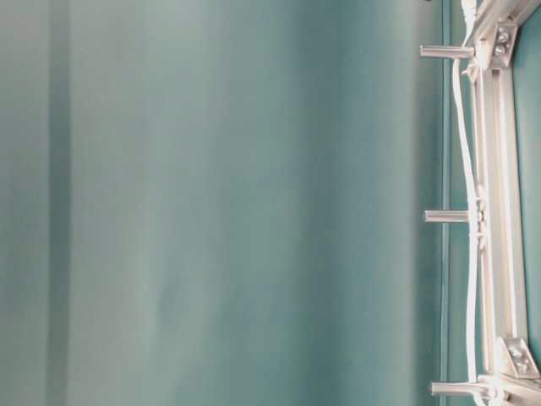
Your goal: Move the cable alternately left and right between 8 pins so it hooks onto each one.
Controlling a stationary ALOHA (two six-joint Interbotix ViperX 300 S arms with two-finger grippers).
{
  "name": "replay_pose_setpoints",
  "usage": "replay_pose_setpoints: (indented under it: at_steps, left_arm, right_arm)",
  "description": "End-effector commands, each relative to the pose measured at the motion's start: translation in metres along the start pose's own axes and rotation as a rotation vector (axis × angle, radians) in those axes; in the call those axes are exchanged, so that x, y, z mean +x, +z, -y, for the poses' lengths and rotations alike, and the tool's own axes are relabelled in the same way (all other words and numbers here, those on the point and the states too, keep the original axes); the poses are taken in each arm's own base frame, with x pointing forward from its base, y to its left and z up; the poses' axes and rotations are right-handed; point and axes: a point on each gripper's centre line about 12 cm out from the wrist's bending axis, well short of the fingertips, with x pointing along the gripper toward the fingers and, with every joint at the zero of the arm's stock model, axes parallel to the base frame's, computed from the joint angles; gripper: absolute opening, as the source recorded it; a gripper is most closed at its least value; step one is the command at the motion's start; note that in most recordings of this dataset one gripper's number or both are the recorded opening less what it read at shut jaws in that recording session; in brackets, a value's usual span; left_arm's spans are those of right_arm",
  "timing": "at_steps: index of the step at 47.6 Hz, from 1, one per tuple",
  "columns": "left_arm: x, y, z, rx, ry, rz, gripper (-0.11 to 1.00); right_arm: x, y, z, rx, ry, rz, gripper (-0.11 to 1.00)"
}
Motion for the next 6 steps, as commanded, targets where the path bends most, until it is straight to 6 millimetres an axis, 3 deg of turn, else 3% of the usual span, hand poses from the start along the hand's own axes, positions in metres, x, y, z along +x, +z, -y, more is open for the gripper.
replay_pose_setpoints:
  at_steps: [1, 6]
  left_arm:
    - [0.0004, 0.0044, -0.0007, -0.001, 0.006, 0.006, 0.08]
    - [0.0004, 0.0044, -0.0007, -0.001, 0.006, 0.006, 0.08]
  right_arm:
    - [-0.0063, 0.0031, -0.0054, -0.060, 0.032, 0.020, 0.70]
    - [-0.0116, 0.0079, -0.0056, -0.174, 0.025, 0.052, 0.70]
